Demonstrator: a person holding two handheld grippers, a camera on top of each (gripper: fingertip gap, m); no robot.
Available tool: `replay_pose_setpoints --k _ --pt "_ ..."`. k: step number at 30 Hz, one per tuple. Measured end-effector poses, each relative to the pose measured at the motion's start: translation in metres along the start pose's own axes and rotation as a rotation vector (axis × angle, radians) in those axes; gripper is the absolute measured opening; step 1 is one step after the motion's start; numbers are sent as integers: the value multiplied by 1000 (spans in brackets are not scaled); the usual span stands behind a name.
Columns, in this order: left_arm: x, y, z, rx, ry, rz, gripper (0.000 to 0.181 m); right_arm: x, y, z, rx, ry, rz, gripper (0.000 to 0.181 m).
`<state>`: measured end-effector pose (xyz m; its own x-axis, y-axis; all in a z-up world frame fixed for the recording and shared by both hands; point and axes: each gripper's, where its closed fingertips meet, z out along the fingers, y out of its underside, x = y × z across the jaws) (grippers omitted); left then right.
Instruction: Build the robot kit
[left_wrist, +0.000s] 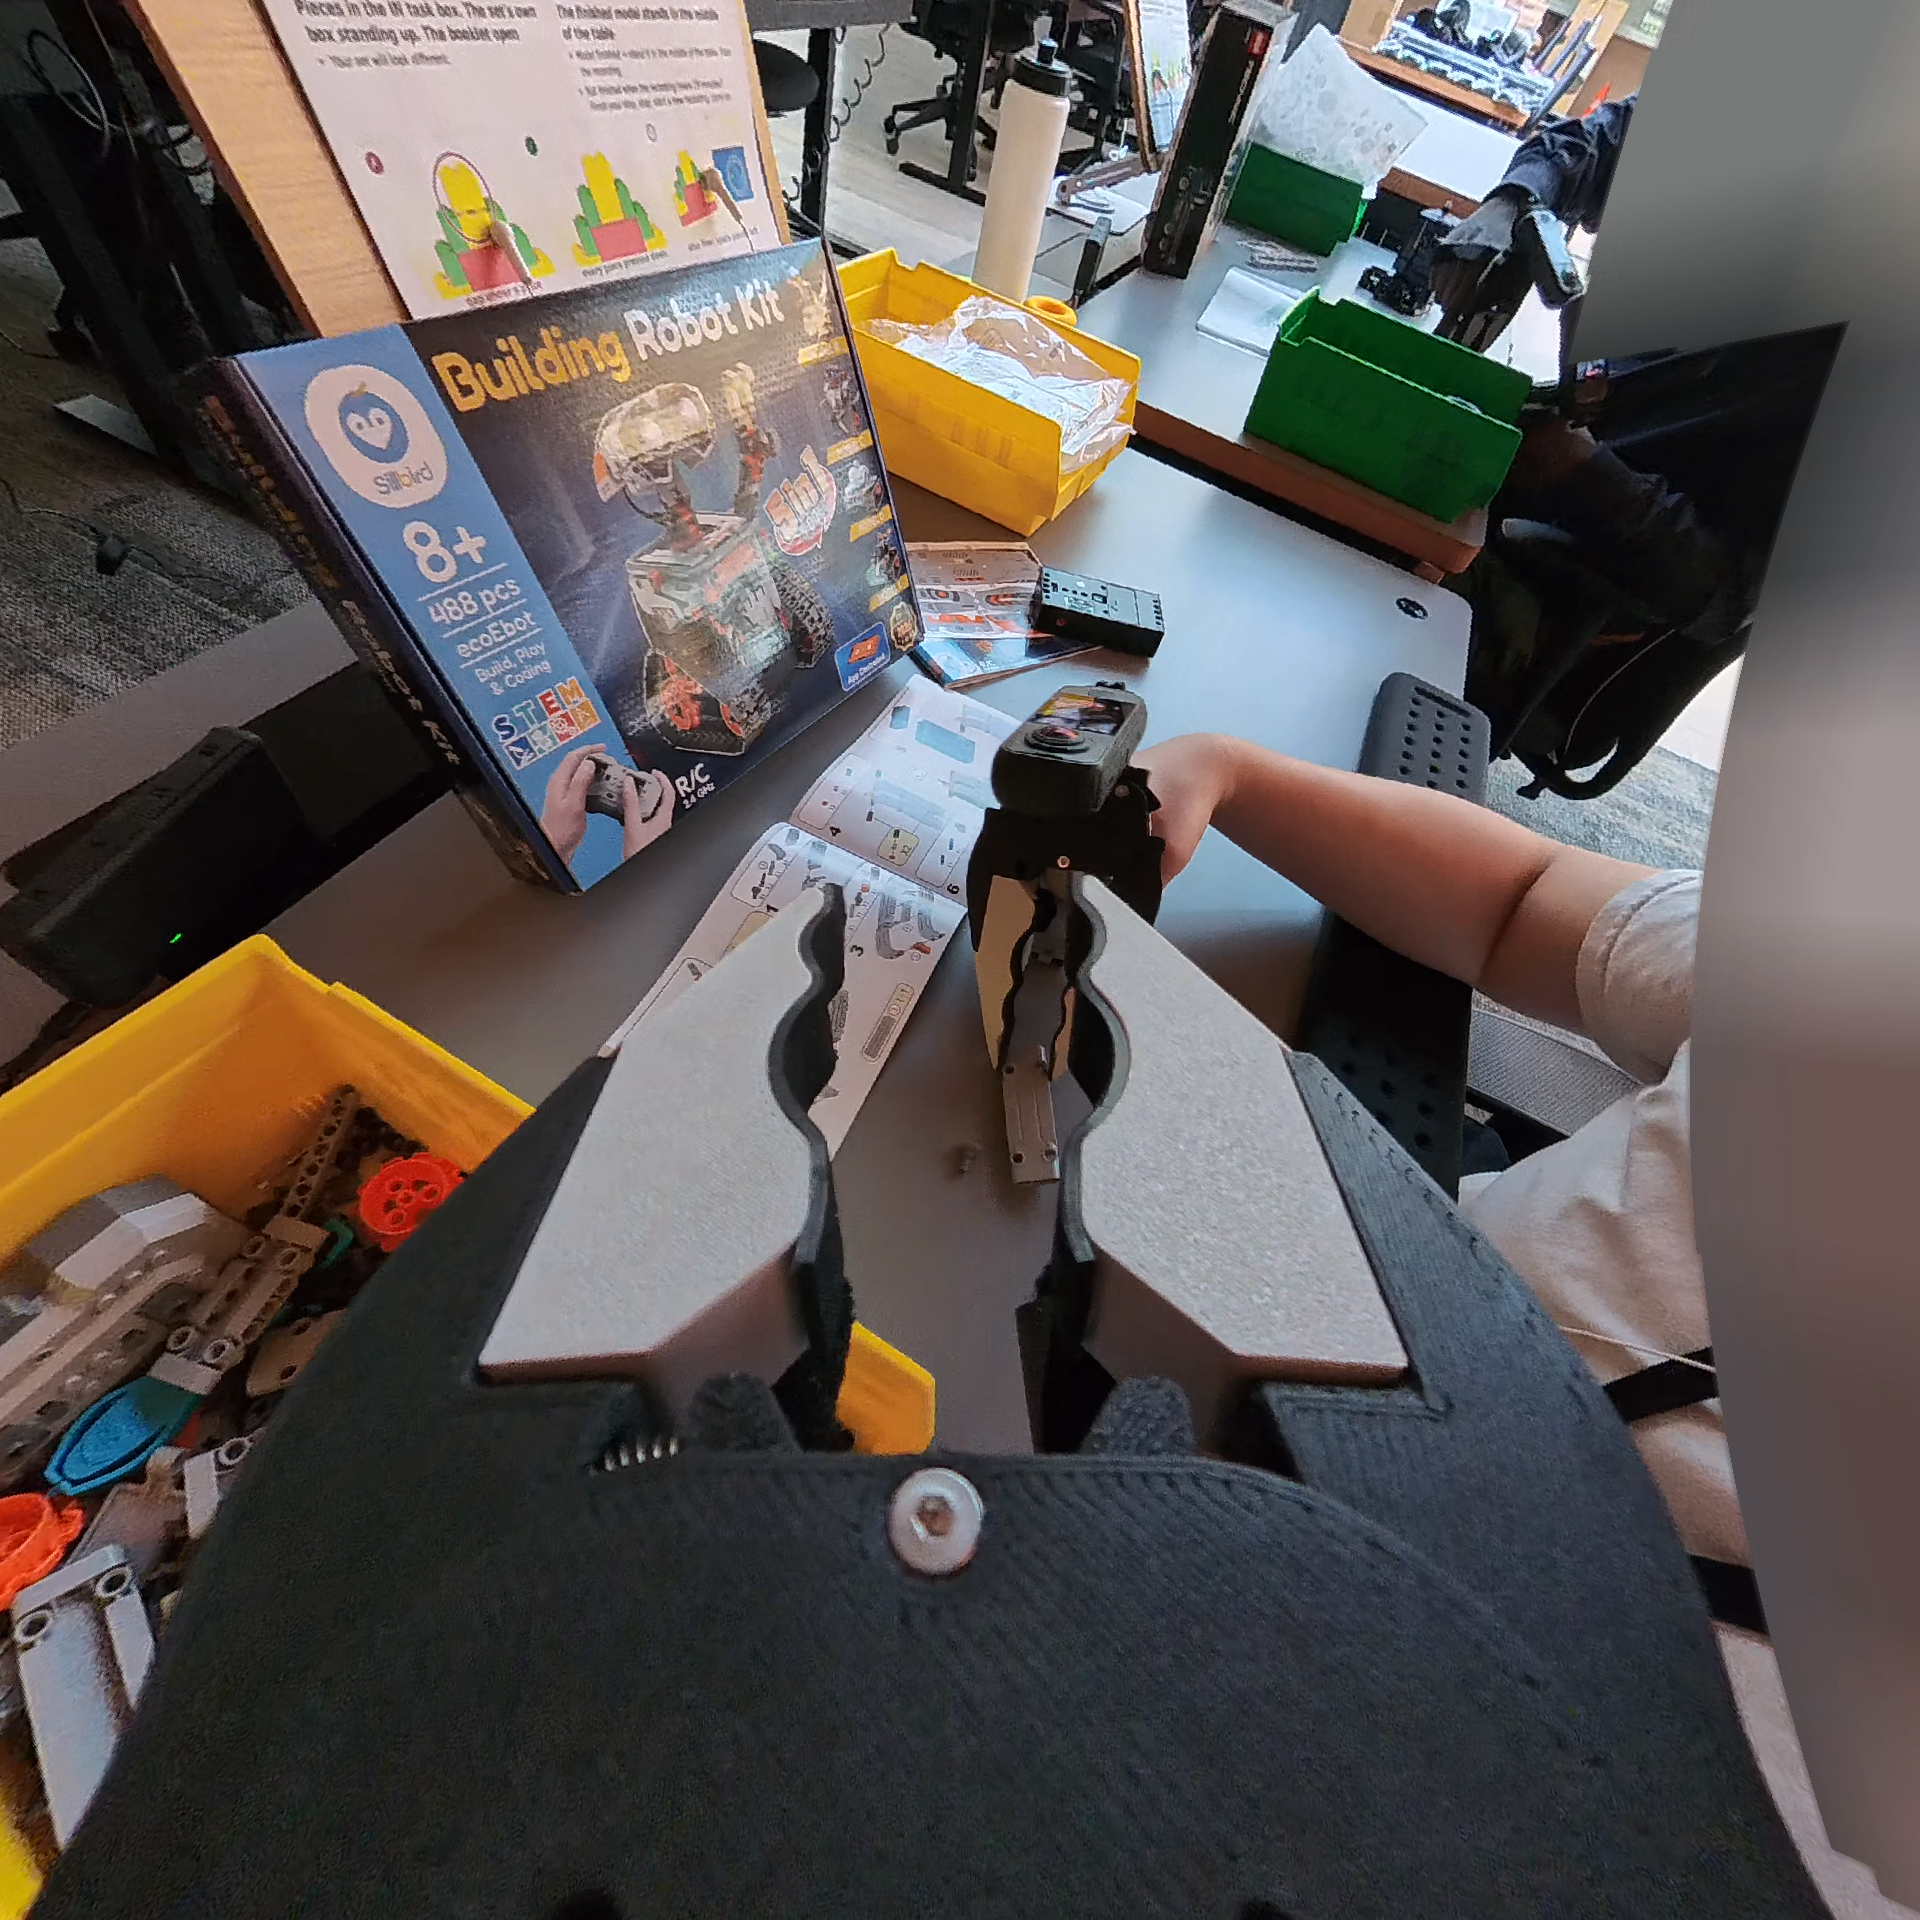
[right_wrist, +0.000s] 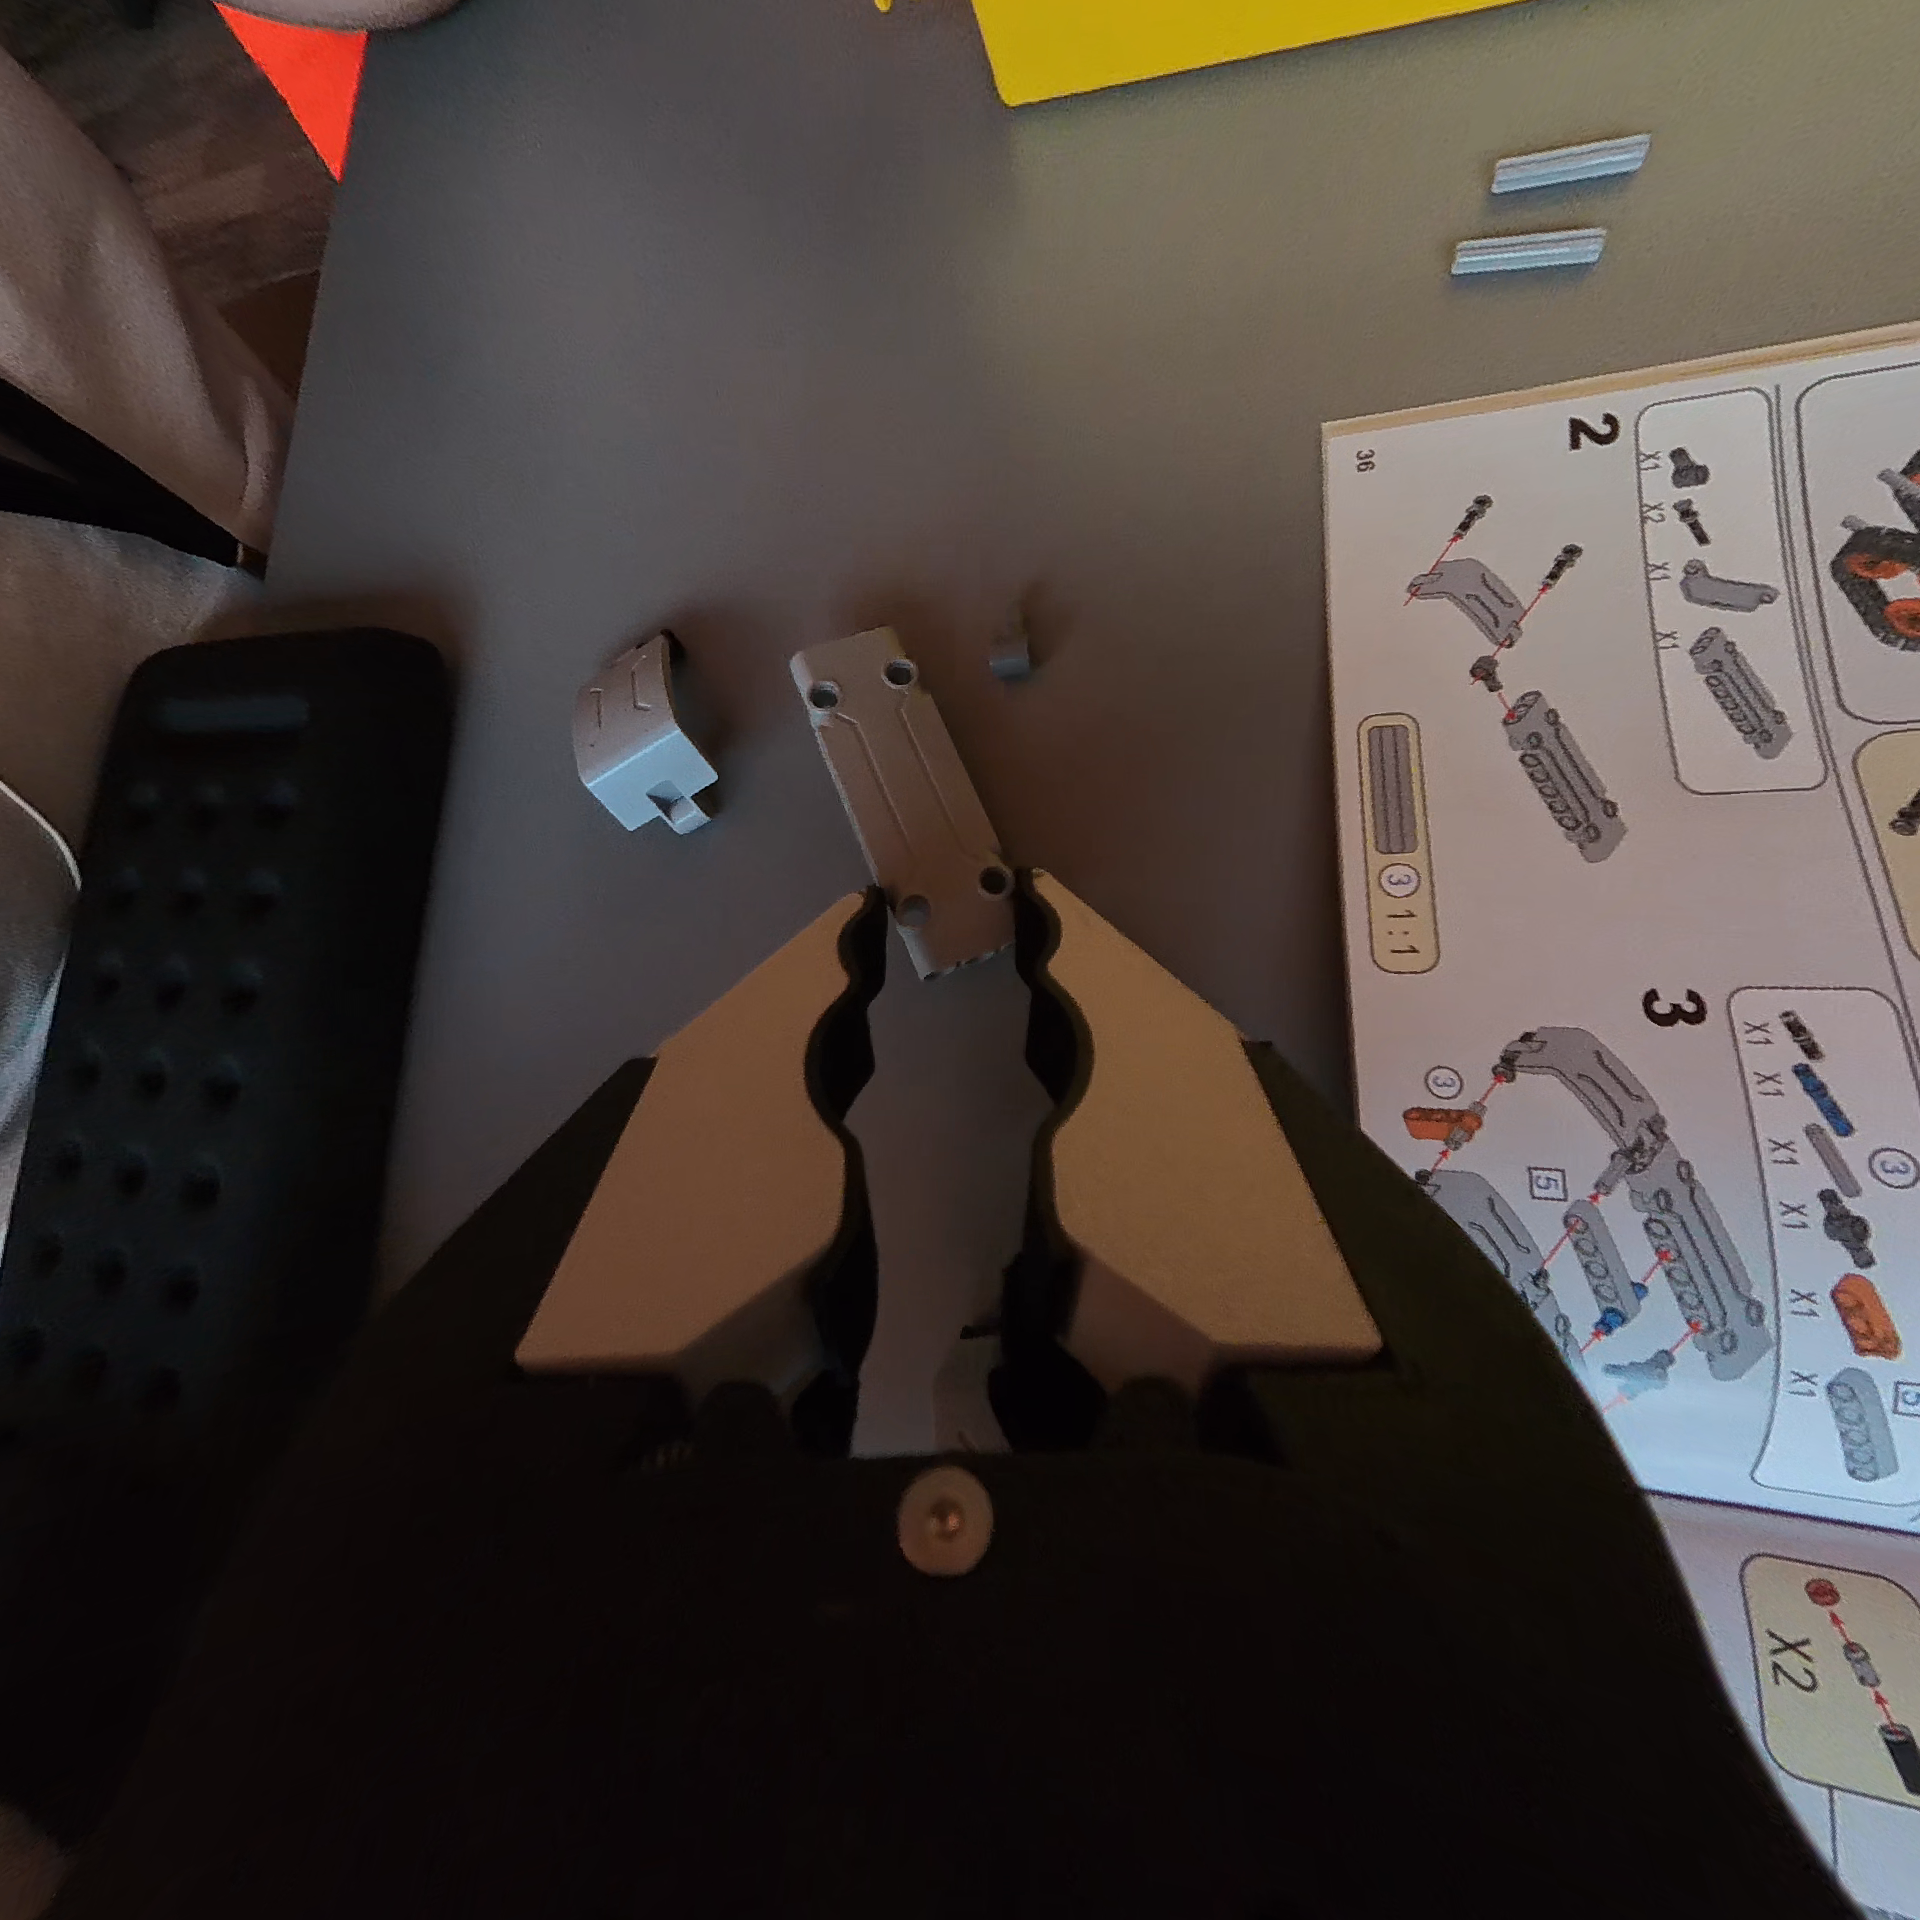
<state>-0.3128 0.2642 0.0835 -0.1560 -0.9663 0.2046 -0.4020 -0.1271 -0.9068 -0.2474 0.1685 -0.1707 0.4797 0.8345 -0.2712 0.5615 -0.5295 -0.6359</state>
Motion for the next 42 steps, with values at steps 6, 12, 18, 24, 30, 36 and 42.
replay_pose_setpoints --k 6,12,18,24,30,36,42 --pt "-1 -2 -9 14 -28 10 41 -2 -1 -5 8 46 -57 34" --pt "0 -6 -20 44 -56 21 41 -10 -17 -33 142 125 -67 41" --pt "-2 -8 -22 58 -74 19 41 -15 -41 -63 292 170 -90 57" --pt "5 -10 -21 60 -69 39 42 -25 -28 -52 227 95 -80 63" --pt "9 -13 -25 82 -54 43 41 -44 -25 -28 158 8 -139 58" --pt "15 -16 -32 102 -36 60 41 -56 -17 -2 70 -57 -168 57" --pt "14 -17 -38 114 -49 58 41 -58 -20 12 54 -57 -193 55"
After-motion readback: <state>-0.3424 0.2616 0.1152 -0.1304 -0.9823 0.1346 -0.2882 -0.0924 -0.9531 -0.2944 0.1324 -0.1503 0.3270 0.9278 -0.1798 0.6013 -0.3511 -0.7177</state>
